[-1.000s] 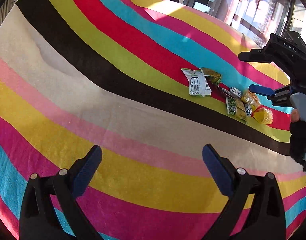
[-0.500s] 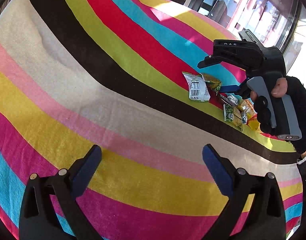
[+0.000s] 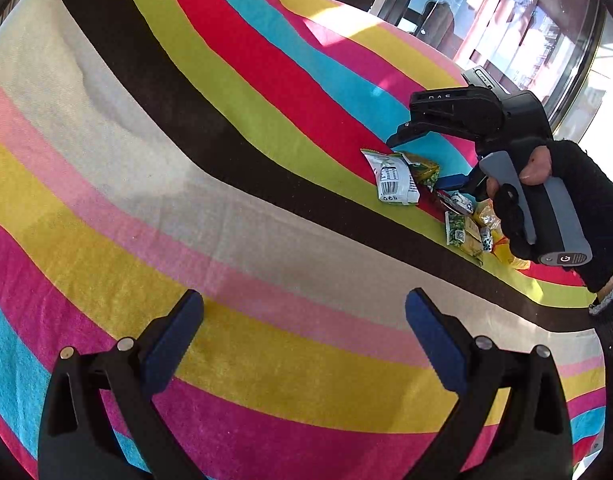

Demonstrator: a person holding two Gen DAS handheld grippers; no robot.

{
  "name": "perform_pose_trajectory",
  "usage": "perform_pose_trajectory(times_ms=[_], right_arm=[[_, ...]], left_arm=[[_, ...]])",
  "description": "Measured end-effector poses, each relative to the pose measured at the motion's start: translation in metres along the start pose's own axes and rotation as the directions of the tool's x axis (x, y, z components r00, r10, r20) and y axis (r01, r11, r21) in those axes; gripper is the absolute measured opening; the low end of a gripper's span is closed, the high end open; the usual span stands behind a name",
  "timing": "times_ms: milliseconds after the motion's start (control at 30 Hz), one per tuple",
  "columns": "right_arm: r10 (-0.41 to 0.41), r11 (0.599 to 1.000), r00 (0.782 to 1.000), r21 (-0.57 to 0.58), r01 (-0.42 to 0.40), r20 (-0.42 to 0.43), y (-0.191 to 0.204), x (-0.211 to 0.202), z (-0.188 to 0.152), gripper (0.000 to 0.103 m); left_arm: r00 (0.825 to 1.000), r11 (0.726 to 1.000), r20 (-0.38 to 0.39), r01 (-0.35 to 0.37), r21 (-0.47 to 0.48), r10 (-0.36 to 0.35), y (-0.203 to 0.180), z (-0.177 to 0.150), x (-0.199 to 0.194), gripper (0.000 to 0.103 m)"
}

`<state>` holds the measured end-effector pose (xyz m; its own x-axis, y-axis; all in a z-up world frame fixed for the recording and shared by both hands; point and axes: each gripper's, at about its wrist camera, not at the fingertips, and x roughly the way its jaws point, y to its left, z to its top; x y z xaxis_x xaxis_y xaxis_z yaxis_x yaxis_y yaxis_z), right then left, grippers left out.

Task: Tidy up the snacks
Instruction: 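Grasp a yellow-green snack bag with the right tool and lift it, then grasp a white-and-green snack packet with the left tool and lift it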

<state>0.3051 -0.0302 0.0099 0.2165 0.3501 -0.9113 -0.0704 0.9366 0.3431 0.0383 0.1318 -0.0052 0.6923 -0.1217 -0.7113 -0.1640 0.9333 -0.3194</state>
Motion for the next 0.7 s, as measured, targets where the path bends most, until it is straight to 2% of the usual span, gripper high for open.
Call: perform_pose_trajectory(times_ms=[67,100,167,333,500,700], right_arm=[[-0.028,0.999,0.999,-0.042,0.03,0.035,0.003,-0.001,0.001,0.05],[0.001,0.999,0.998,-0.054,0.002,0.056,-0.001,-0.004,-0.002,0.042],[0.053,0.997,0.994,-0.062,-0.048,0.093,-0.01,-0.014,-0.011,0.037],[0.185,0.976,0.964,-0.147,-0.158,0.189,-0.025,-0.055,-0.052,0.035],[0.241,0.945,0.935,-0.281,-0.165,0.262,-0.05,-0.093,-0.128,0.035],[0.229,0.943,0.914,-0.309,-0.123,0.336,-0.093,-0.121,-0.222,0.035]], left_arm=[[1.0,1.0,0.002,0.003,-0.005,-0.003,0.0,0.0,-0.001,0.101],[1.0,1.0,0.003,0.005,-0.006,-0.005,0.001,0.0,-0.001,0.101],[1.0,1.0,0.005,0.008,-0.01,-0.008,0.001,0.0,-0.002,0.101],[1.0,1.0,0.005,0.009,-0.012,-0.009,0.002,0.0,-0.002,0.101],[1.0,1.0,0.001,0.001,-0.008,-0.001,0.001,0.0,-0.002,0.101],[1.0,0.999,-0.017,-0.027,0.021,0.027,-0.004,0.002,0.002,0.101]])
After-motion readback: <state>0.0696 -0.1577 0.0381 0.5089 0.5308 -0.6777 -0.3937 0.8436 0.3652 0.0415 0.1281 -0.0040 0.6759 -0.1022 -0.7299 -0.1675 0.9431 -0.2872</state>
